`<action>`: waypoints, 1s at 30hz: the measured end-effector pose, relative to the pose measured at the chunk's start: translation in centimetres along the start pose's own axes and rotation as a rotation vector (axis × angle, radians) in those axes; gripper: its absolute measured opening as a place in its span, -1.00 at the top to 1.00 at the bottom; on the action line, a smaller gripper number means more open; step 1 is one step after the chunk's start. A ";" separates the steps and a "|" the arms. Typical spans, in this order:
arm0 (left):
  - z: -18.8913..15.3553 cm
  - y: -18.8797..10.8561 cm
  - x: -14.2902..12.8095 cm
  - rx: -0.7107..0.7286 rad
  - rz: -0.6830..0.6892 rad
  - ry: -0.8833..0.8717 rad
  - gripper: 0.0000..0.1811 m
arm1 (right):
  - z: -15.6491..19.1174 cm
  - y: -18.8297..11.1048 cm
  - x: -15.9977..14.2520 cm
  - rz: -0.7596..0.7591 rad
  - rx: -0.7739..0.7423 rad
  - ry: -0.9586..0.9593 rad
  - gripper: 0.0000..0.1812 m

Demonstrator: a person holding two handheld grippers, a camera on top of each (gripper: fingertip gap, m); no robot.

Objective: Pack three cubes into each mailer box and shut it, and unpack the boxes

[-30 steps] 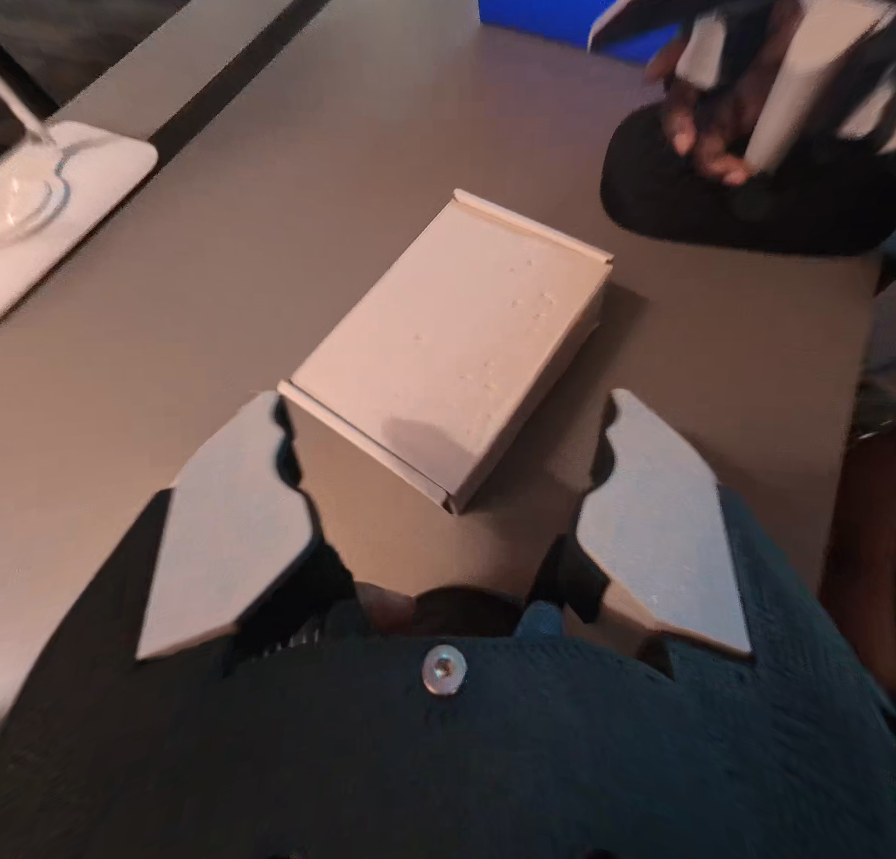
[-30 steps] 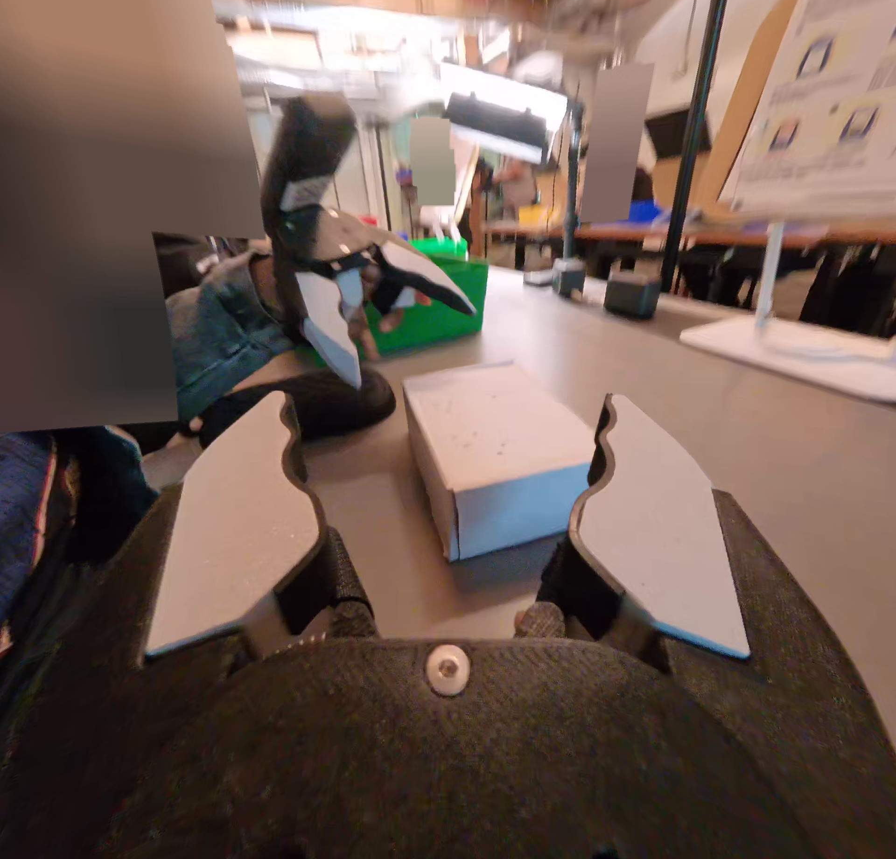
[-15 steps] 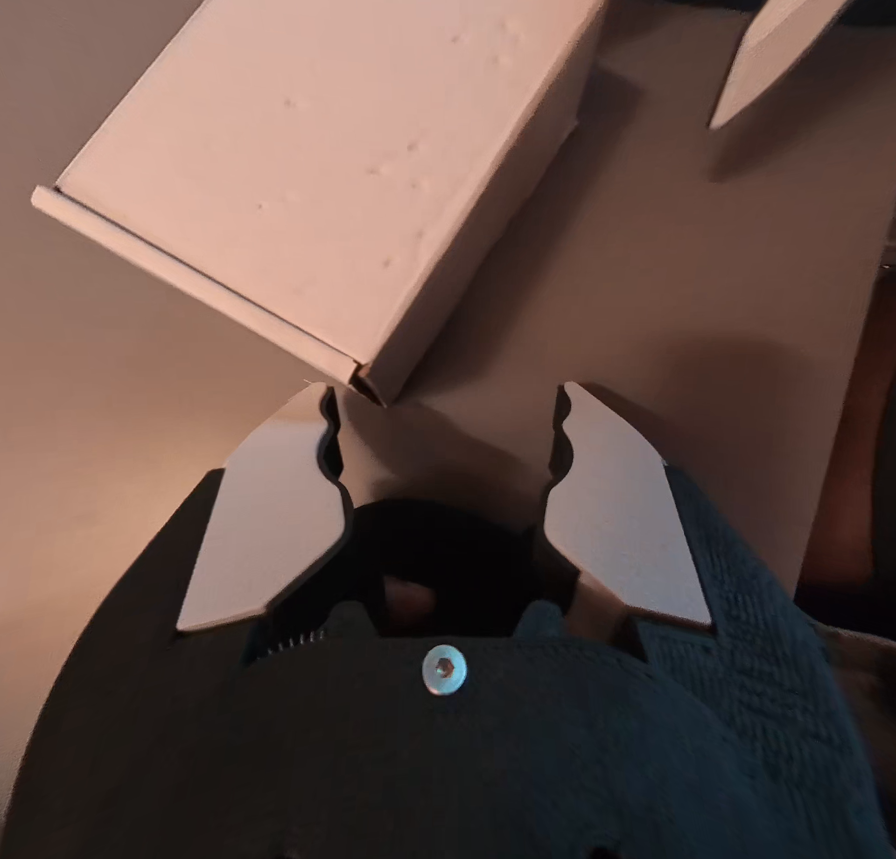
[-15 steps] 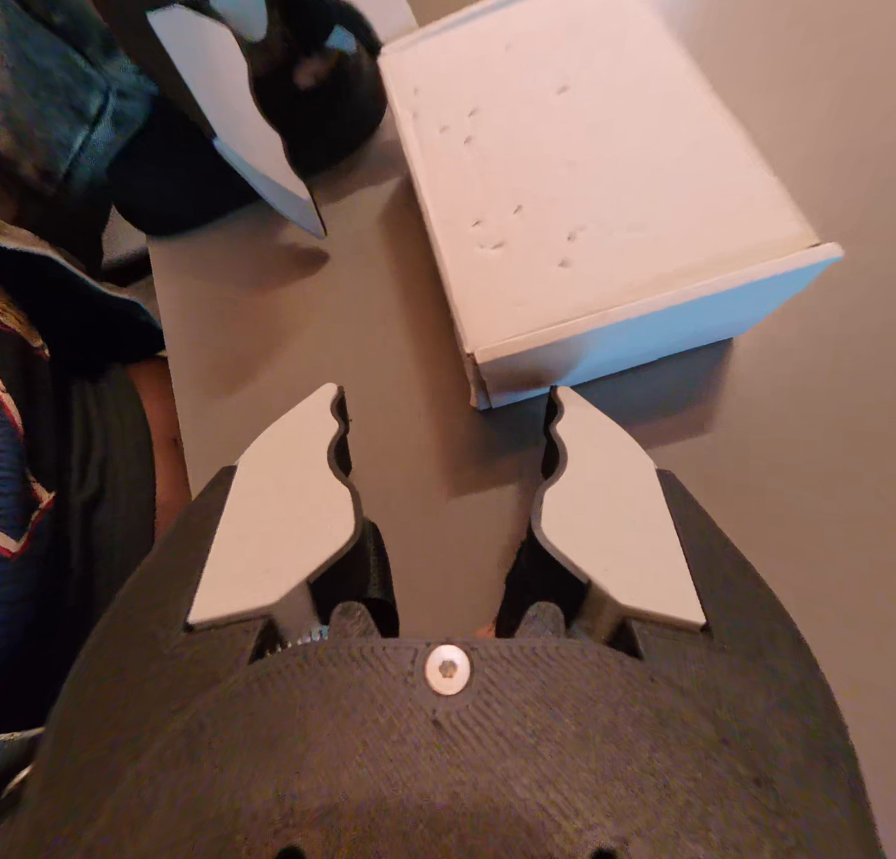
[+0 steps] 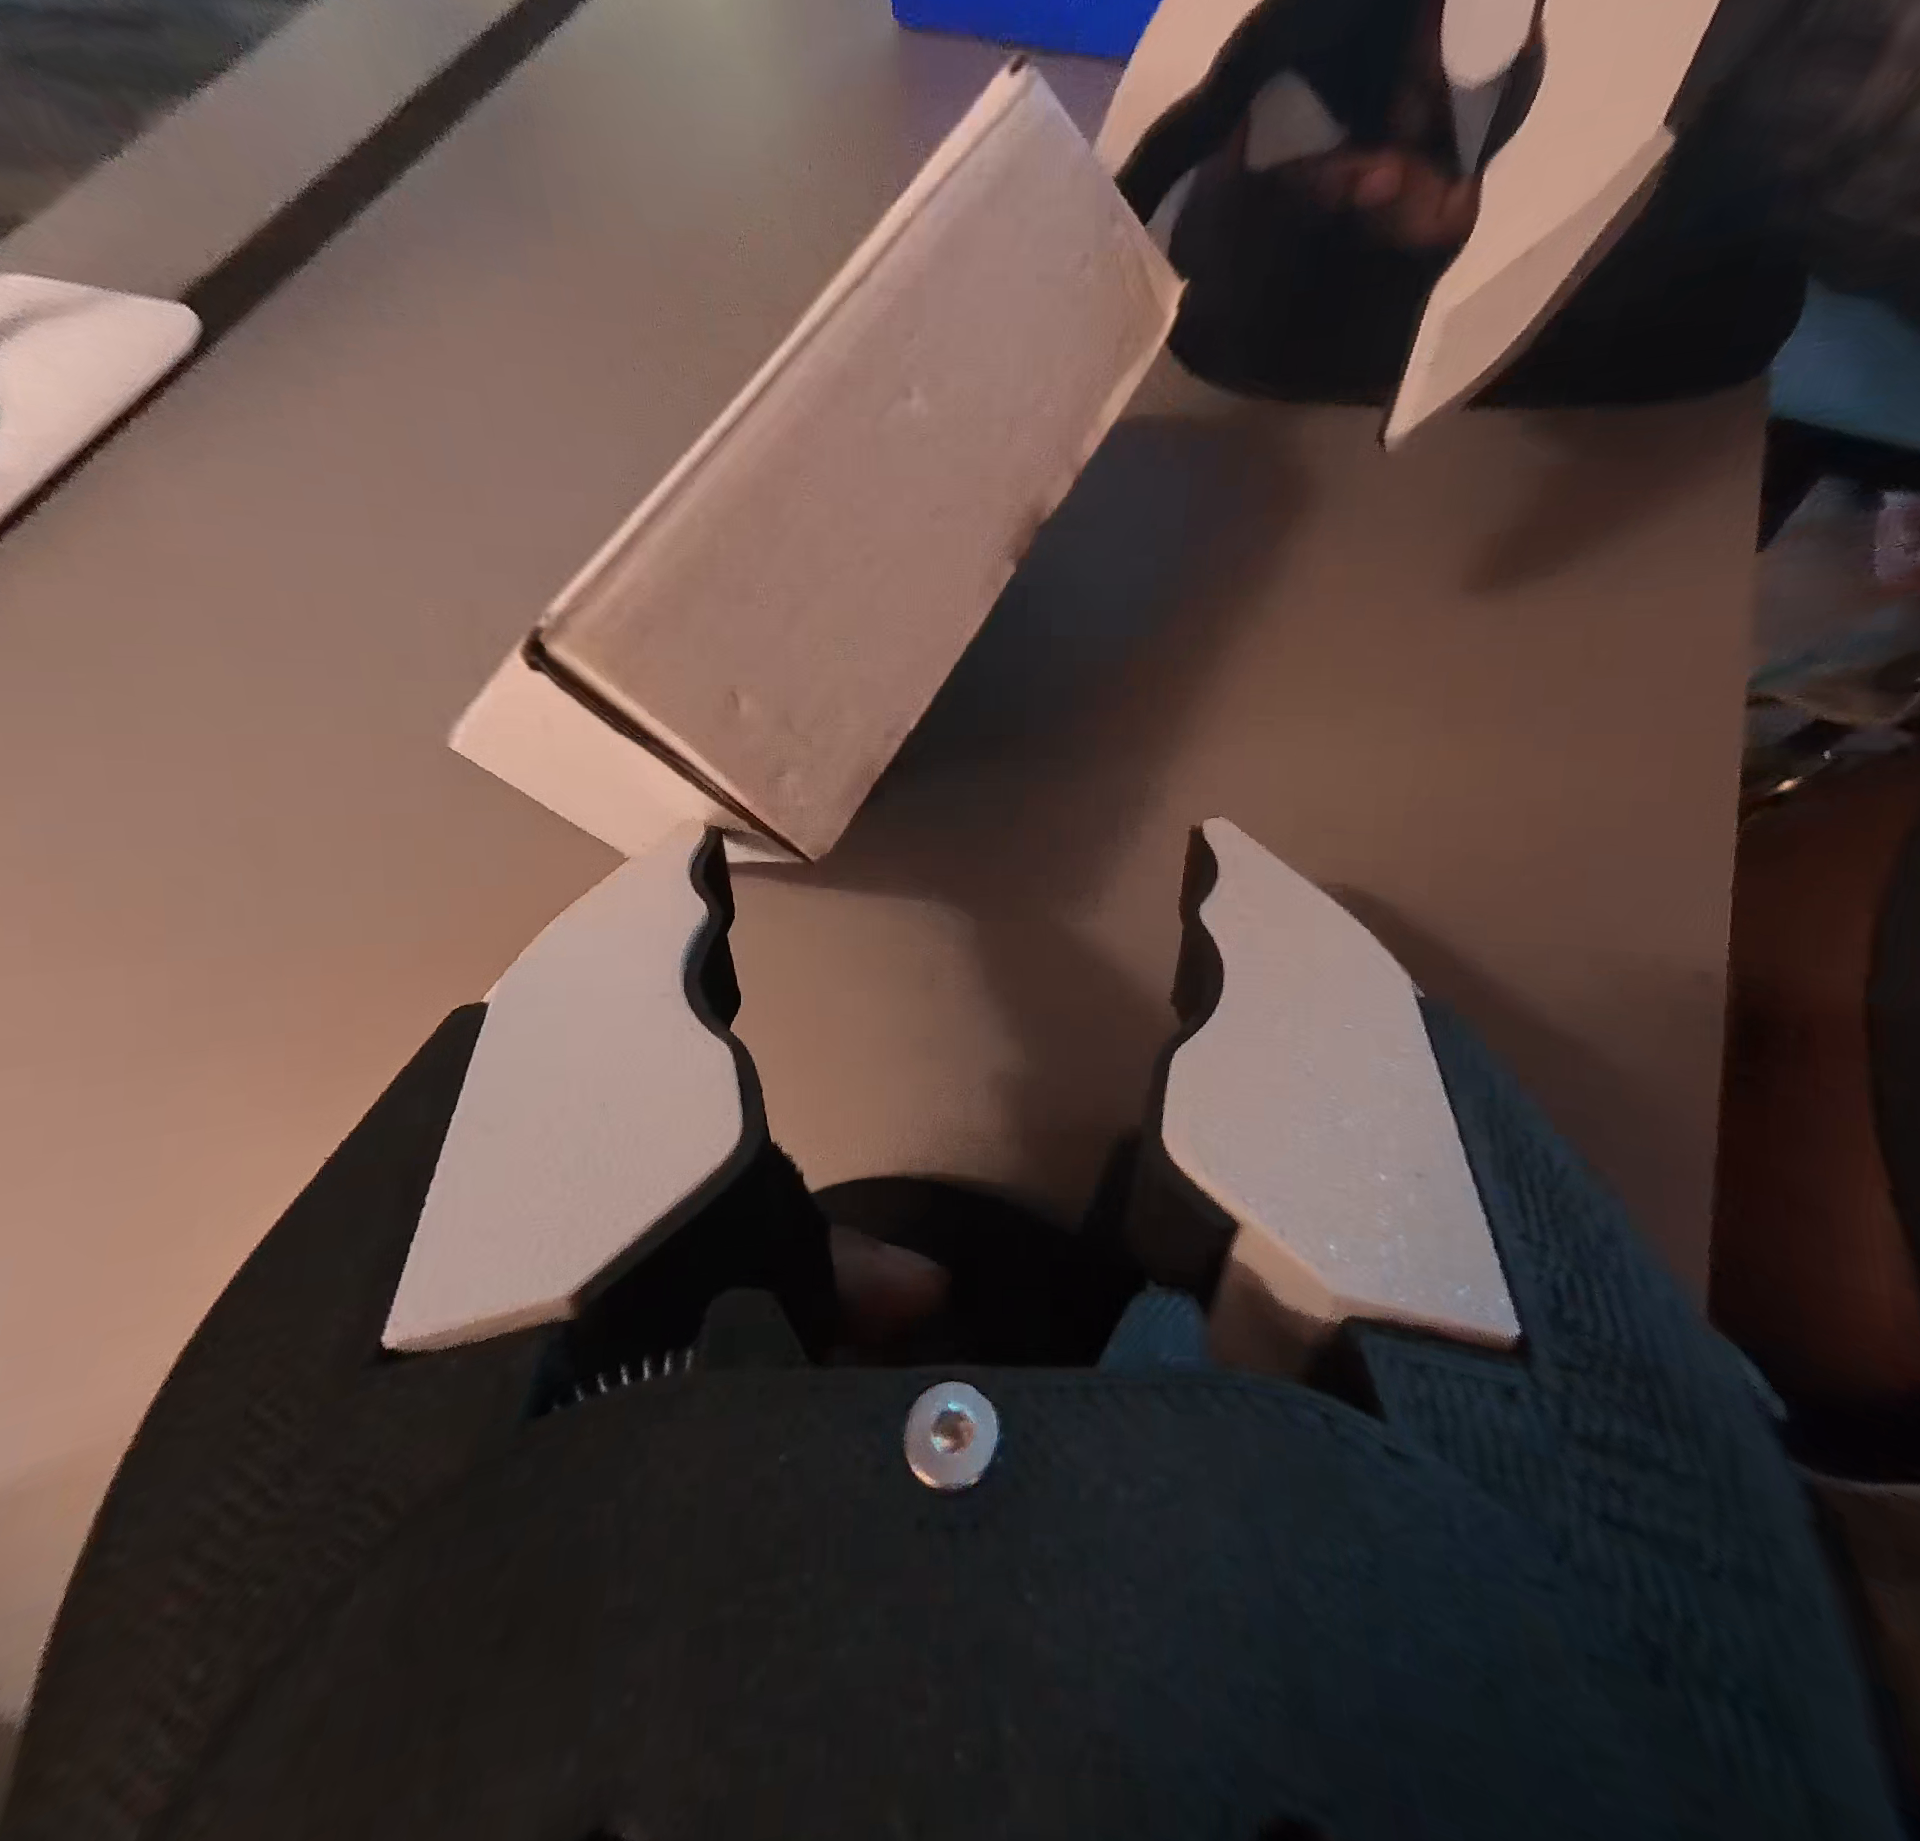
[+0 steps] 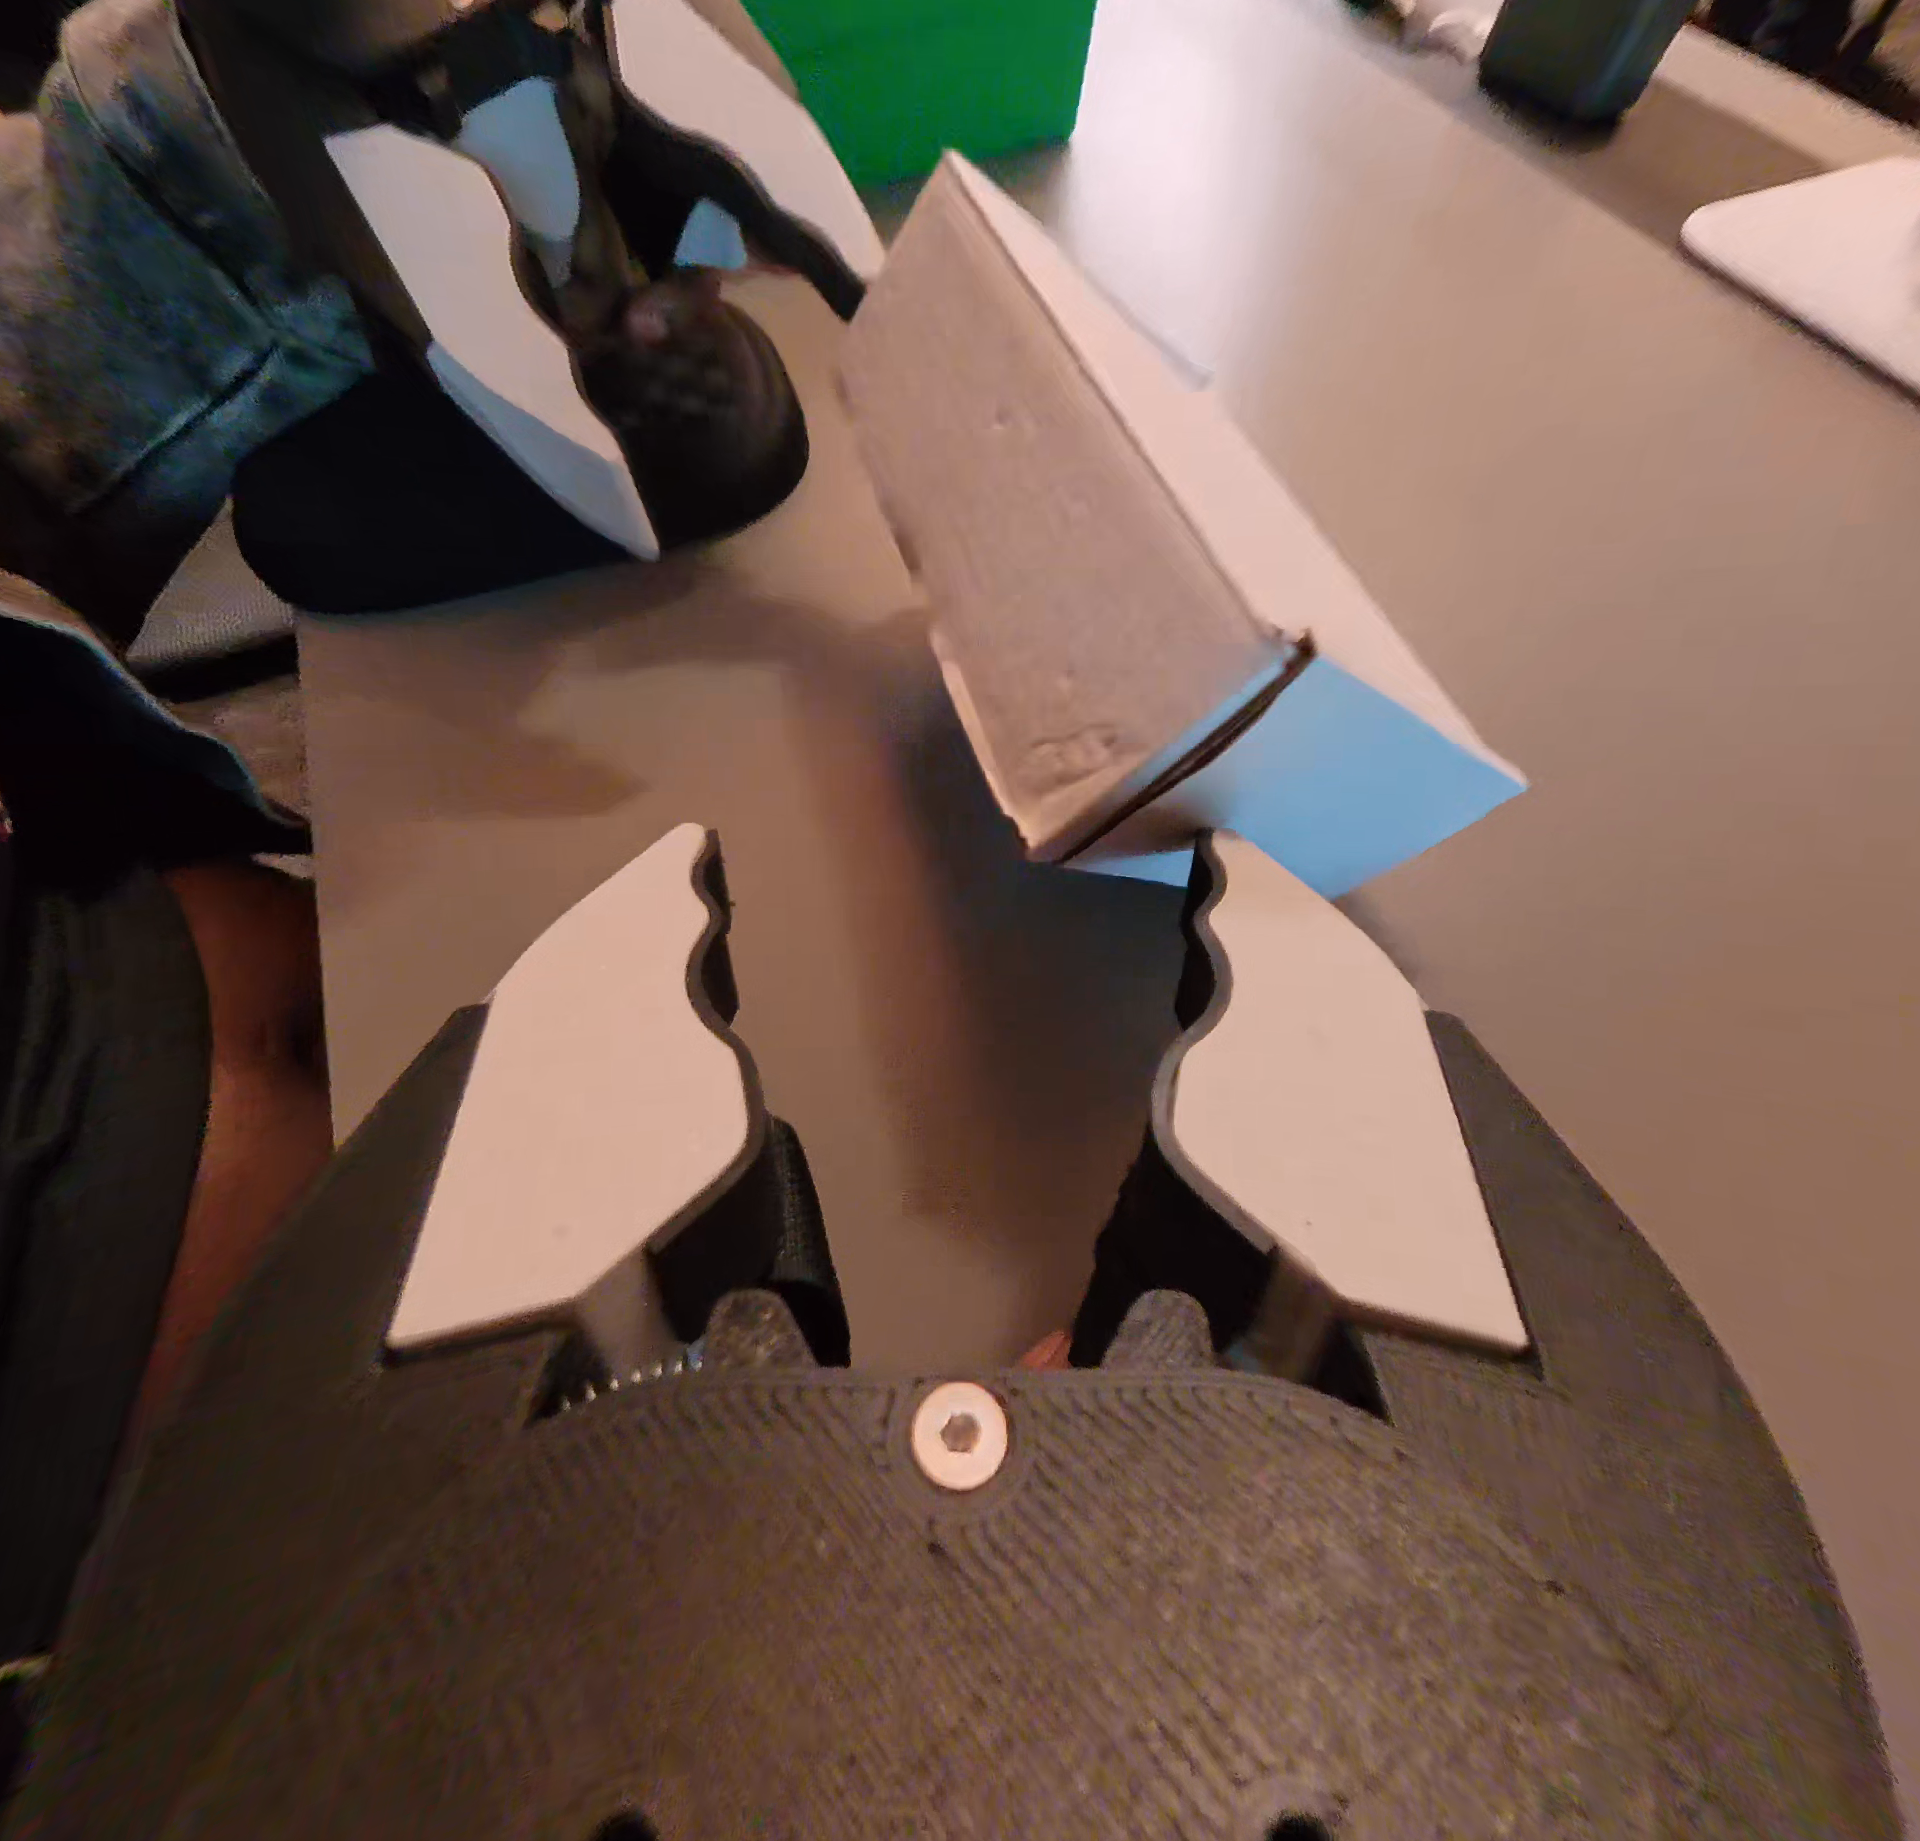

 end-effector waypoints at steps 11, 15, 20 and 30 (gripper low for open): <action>-0.4 -0.4 1.5 -0.002 -0.030 -0.030 0.08 | -1.2 -0.8 0.8 -0.039 -0.021 0.059 0.01; -0.6 -0.7 2.1 -0.004 -0.051 -0.035 0.08 | -1.5 -1.2 1.0 -0.052 -0.037 0.066 0.01; -0.5 -0.7 2.2 -0.008 -0.062 -0.054 0.08 | -1.6 -1.3 1.0 -0.053 -0.037 0.073 0.03; 0.1 -0.3 3.0 -0.004 -0.001 -0.024 0.08 | -2.7 -1.2 1.6 0.014 -0.046 0.076 -0.01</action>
Point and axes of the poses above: each gripper's, where its closed fingertips meet, y out along the fingers, x out of its top, z = x × y across the jaws, the point moved 7 cm from there along -y, back along the fingers, and after that the axes turned 12 degrees about z, right-handed, at the moved point
